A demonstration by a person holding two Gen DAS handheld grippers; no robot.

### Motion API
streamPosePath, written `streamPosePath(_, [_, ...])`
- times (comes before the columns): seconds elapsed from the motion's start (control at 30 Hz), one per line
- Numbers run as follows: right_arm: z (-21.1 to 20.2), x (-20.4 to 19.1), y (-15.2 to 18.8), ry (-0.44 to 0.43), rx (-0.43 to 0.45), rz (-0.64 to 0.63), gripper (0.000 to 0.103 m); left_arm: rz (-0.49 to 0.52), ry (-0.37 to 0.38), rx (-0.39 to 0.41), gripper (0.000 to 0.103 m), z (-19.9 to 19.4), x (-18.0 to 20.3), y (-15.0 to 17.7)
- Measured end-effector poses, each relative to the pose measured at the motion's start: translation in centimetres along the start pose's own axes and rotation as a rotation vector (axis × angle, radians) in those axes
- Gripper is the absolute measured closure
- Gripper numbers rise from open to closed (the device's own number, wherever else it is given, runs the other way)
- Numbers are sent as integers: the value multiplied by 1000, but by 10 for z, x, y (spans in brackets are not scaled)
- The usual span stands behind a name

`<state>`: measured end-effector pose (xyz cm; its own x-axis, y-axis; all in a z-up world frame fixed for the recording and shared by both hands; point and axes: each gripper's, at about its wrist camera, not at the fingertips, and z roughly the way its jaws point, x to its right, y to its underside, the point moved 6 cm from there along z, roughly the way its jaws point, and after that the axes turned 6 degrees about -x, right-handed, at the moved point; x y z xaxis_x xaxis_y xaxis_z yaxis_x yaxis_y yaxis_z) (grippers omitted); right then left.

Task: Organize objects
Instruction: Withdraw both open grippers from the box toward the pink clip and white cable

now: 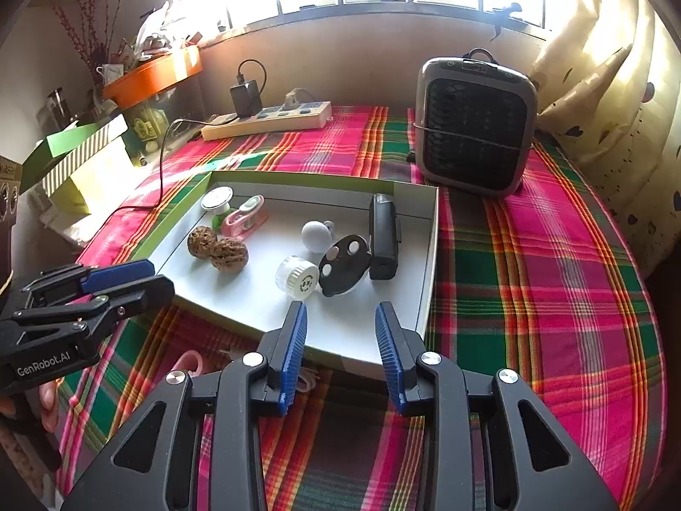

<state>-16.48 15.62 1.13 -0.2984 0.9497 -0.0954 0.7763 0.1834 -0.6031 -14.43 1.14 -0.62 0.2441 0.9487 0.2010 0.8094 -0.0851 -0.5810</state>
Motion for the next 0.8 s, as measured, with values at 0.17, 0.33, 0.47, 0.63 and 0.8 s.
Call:
streamPosePath(0.17, [-10,-1,6,-15,21,-1,60,7,29,-20,61,-2,7,13])
streamPosePath(0.33, [-14,0,15,-16,27,-11,60,15,66,-57,58,4,16,26])
streamPosePath(0.47, [-11,3,22,-23,12,-7,59,32,69,-86,58,11,25,35])
streamPosePath(0.63, [-9,2,29,-40,-1,-16,59,38,55,-117,58,19,31,40])
streamPosePath(0.8, [-4,-1,33,-63,-14,-29,59,35,36,-133,58,24,31,44])
